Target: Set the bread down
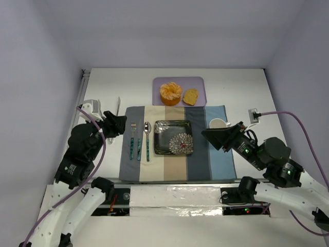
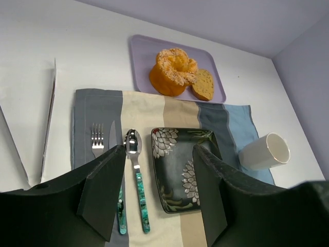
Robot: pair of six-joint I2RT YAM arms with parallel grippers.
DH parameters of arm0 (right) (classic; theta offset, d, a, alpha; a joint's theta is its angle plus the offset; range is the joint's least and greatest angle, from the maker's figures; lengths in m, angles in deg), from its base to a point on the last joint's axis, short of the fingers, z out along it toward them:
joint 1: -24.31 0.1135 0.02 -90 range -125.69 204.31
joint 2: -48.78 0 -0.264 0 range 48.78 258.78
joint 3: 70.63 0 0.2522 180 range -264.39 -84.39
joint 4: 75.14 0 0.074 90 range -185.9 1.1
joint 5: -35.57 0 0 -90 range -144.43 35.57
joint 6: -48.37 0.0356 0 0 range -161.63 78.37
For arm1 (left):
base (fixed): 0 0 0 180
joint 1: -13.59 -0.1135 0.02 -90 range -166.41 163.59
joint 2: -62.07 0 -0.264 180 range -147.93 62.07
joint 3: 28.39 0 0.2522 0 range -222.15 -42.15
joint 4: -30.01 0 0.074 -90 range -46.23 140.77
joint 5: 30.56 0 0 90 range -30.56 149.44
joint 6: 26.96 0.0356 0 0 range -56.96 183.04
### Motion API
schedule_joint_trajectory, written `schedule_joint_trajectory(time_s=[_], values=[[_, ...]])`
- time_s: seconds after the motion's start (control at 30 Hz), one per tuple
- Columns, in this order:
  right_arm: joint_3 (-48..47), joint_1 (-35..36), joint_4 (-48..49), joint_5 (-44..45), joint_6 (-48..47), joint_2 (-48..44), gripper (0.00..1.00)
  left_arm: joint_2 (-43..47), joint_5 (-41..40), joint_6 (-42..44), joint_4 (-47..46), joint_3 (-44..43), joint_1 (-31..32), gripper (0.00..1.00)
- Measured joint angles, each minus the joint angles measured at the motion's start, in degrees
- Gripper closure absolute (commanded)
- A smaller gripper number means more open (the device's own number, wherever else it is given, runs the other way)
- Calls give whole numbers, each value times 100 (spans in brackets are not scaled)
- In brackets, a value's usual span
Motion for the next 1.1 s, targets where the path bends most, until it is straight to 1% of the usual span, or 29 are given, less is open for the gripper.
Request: schedule_joint_trajectory(time_s=[0.03,0.07,0.13,0.2,0.23,0.27,0.3,0.33,0.37,0.4,0.43,0.5,0.6,0.63,0.67,0.7,0.73,0.8,0.9,1.1], values=[[2,0,-153,85,0,-107,40,-31,2,-7,-2,7,0,48],[7,0,-319,153,4,-201,46,-72,0,-11,-11,17,0,48],[42,0,-599,243,22,-341,52,-175,-7,-7,-35,42,0,50],[83,0,-876,262,74,-501,71,-317,-59,37,-50,42,0,52],[98,0,-975,260,90,-584,83,-385,-94,52,-59,42,0,54],[101,0,-1075,258,103,-682,100,-472,-144,76,-70,42,2,56],[101,0,-1145,264,120,-782,100,-562,-208,107,-92,42,0,60],[101,0,-1207,280,142,-885,100,-654,-267,131,-116,42,2,72],[101,0,-1263,302,151,-973,100,-765,-332,166,-140,42,0,78],[98,0,-1353,341,151,-1051,100,-866,-389,195,-170,42,2,96],[98,0,-1392,356,151,-1123,100,-999,-448,221,-201,42,2,100],[98,0,-1508,396,151,-1200,100,-1353,-520,343,-264,24,-20,100],[103,0,-1589,393,164,-1222,100,-1958,-452,422,-417,4,-251,100],[122,0,-1587,385,177,-1224,95,-2181,-400,442,-485,2,-391,100],[175,0,-1565,378,214,-1239,80,-2417,-323,476,-546,2,-562,93],[234,0,-1561,363,260,-1259,72,-2636,-264,514,-608,2,-739,83],[319,0,-1552,348,275,-1279,66,-2844,-225,566,-680,2,-903,69],[479,0,-1547,306,299,-1294,57,-3254,-168,669,-813,-9,-1147,65],[601,0,-1545,247,299,-1266,56,-3936,-129,826,-951,-101,-1311,60],[623,0,-1499,142,256,-960,56,-5178,-118,1132,-1322,-374,-1661,60]])
